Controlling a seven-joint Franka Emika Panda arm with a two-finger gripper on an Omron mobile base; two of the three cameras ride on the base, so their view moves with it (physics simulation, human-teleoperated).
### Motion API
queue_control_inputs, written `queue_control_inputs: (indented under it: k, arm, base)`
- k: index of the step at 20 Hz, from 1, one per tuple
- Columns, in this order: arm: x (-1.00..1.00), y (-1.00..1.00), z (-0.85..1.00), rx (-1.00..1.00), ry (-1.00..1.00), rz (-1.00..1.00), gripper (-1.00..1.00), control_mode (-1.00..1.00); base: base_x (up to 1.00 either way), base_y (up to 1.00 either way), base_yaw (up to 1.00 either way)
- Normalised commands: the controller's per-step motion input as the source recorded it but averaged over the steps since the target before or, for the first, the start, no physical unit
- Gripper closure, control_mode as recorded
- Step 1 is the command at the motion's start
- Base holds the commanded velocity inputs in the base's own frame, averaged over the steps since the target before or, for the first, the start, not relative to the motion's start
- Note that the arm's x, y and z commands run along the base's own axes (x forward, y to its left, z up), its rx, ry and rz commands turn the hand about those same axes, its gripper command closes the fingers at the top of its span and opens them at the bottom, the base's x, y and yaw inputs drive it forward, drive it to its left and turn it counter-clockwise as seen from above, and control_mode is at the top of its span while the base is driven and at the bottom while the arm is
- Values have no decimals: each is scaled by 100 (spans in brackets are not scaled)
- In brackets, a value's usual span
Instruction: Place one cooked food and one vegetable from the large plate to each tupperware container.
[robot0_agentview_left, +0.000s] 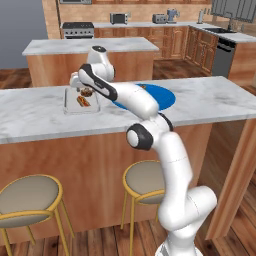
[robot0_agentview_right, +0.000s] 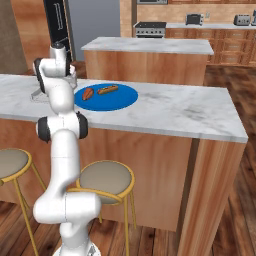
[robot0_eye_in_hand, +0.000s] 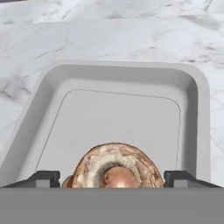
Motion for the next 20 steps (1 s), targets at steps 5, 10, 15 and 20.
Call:
queue_control_inputs:
  k: [5,10,15,20]
  arm:
    - [0,-2,0,0,0,0,-100,-100]
    - [-20,-5,6,0,-5,0,-100,-100]
    - [-33,-22,26,0,-4,-2,-100,-100]
    - [-18,-55,9,0,3,-1,-100,-100]
  base:
    - [0,0,0]
    - [0,0,0]
    - [0,0,0]
    - [0,0,0]
